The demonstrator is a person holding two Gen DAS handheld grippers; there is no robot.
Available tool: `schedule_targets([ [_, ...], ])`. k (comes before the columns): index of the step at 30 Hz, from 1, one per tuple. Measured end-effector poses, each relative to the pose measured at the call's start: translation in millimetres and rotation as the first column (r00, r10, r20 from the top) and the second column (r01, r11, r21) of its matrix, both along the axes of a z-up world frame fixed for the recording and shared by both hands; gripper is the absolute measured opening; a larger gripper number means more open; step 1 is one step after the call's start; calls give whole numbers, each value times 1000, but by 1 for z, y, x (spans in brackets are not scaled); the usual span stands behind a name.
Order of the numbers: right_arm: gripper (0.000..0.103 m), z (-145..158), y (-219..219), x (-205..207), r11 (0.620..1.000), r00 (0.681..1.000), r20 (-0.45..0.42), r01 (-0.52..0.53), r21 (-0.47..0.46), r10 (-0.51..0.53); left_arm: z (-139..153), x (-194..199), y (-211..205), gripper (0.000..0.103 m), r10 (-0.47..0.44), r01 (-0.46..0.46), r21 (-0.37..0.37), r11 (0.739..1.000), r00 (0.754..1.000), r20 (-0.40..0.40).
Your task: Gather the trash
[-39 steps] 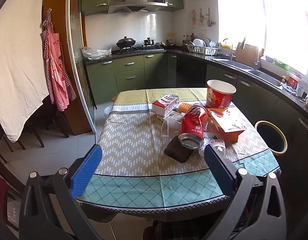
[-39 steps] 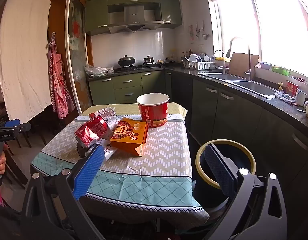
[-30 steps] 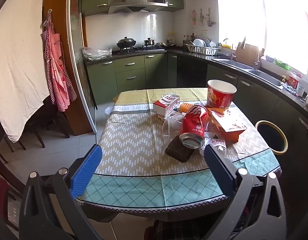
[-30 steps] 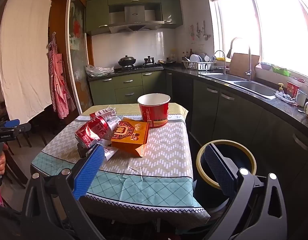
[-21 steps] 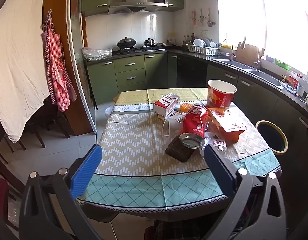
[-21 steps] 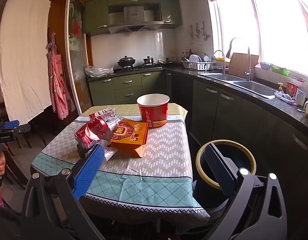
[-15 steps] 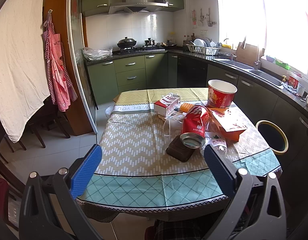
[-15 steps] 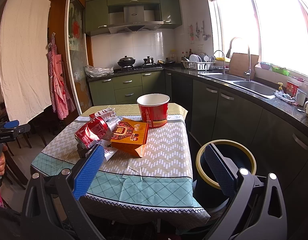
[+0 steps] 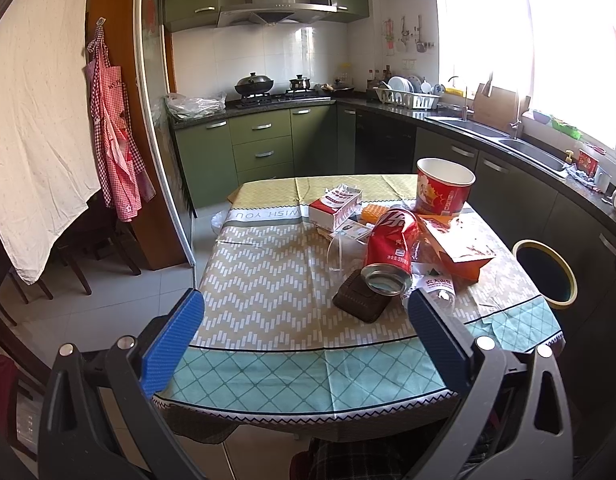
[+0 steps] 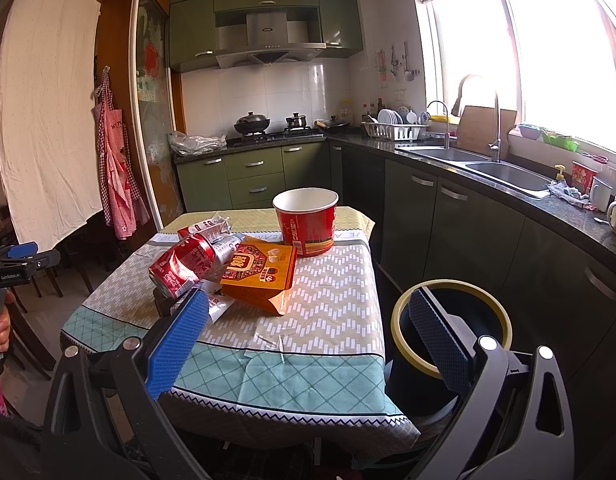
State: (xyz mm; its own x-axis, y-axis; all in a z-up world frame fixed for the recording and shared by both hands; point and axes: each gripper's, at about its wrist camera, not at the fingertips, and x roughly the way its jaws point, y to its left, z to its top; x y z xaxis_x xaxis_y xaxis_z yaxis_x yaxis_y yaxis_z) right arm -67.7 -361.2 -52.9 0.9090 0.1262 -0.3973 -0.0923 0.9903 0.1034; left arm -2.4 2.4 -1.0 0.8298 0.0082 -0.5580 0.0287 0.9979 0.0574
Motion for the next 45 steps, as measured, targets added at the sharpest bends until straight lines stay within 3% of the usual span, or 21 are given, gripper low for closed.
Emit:
schedule_targets([
  [45,99,1,-2,-2,1000,1000,-1,7,2,-7,-13,1,-2,97,-3,3,9,1000,1000,-11],
])
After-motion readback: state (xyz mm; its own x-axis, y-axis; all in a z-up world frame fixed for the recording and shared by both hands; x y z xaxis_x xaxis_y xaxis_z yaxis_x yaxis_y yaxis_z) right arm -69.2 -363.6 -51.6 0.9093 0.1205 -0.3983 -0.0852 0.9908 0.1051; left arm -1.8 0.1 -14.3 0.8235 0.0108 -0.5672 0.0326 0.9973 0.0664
